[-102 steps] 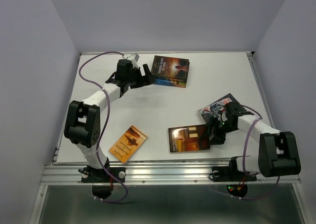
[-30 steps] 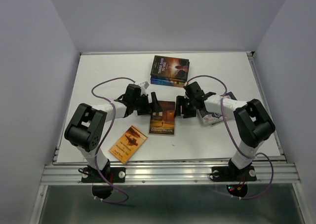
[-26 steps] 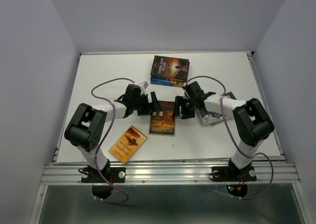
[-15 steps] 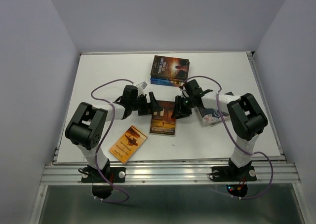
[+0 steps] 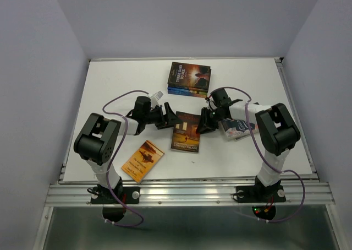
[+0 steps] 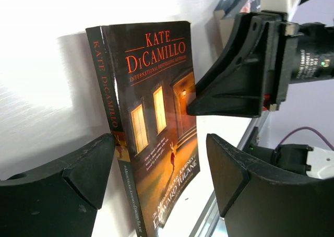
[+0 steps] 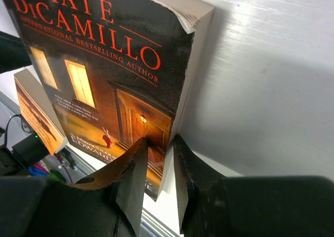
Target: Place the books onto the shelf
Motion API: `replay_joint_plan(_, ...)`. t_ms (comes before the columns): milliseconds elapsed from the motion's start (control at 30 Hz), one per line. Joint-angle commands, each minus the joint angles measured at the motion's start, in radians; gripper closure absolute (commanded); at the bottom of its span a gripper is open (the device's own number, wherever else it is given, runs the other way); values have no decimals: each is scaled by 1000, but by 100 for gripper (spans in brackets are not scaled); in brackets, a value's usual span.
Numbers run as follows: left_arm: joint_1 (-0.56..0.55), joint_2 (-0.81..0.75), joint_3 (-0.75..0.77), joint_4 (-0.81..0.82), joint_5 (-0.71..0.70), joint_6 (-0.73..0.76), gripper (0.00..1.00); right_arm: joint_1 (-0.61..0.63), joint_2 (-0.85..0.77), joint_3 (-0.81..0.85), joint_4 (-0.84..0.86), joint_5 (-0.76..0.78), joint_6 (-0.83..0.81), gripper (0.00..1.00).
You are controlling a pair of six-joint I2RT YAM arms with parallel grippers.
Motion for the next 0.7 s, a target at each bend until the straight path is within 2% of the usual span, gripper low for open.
replay_joint_plan(0,-79,-28,0,98,303,-114,22,25,43,-34,122,2,1,69)
replay_joint_plan(467,-107,13,58,91,334,-132,26,-2,33,-58,171,-57,-19,70)
replay_joint_plan(667,-126,61,72,-29,296,-65,30,-11,26,-68,177,-61,-20,70)
